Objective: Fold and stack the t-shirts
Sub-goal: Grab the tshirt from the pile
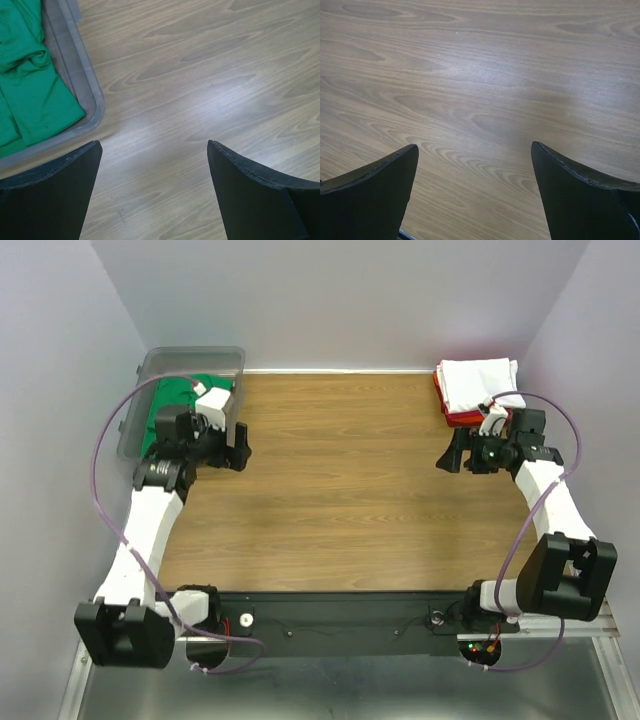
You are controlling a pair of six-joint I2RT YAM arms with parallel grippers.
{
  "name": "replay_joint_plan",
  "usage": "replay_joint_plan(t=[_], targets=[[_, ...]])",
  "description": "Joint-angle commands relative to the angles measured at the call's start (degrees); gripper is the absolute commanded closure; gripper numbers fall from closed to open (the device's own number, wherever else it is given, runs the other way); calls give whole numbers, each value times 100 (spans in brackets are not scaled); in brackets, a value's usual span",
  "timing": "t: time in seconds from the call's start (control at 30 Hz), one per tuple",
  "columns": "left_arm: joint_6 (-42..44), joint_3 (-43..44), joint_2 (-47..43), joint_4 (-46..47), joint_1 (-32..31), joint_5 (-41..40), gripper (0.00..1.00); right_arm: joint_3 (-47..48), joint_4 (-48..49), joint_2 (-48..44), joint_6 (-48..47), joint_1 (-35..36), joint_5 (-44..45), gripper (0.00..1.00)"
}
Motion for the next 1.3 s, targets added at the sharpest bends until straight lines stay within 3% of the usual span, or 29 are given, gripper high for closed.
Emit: replay_joint_plan(t=[0.0, 0.17, 0.27, 0.37, 0.53, 0.7, 1.0, 1.03, 1.13, 1.17, 1.23, 1.27], targets=[[66, 1279, 859, -252, 283, 178, 1, 151, 114, 89, 75, 2, -67, 0], [364, 2688, 2039, -482, 618, -5, 1, 230, 105, 116, 102, 10, -41, 0], [435, 3716, 3336, -885, 934, -444, 1, 265, 105, 168, 137, 11, -76, 0], [435, 5330, 4540, -1412, 1311, -340, 1, 309, 105, 282, 154, 11, -155, 0], [715, 6677, 6010, -1370, 1541, -349, 1, 301, 114, 590, 49, 11, -94, 0], [778, 7505, 7023, -1248, 1550, -551, 1, 292, 114, 740, 23, 11, -41, 0], [769, 7534, 8131, -975, 1638, -938, 3, 415, 105, 977, -30, 11, 187, 0], [769, 7490, 8149, -966, 1655, -938, 7, 423, 105, 986, -21, 11, 187, 0], [804, 7454, 8158, -966, 1699, -885, 36, 450, 105, 1021, -21, 11, 170, 0], [822, 7454, 8124, -966, 1699, -807, 54, 450, 105, 1030, -21, 11, 161, 0], [892, 7454, 7913, -966, 1700, -745, 72, 432, 105, 986, -21, 11, 135, 0], [901, 7437, 7799, -957, 1708, -701, 88, 424, 105, 986, -12, 11, 109, 0]])
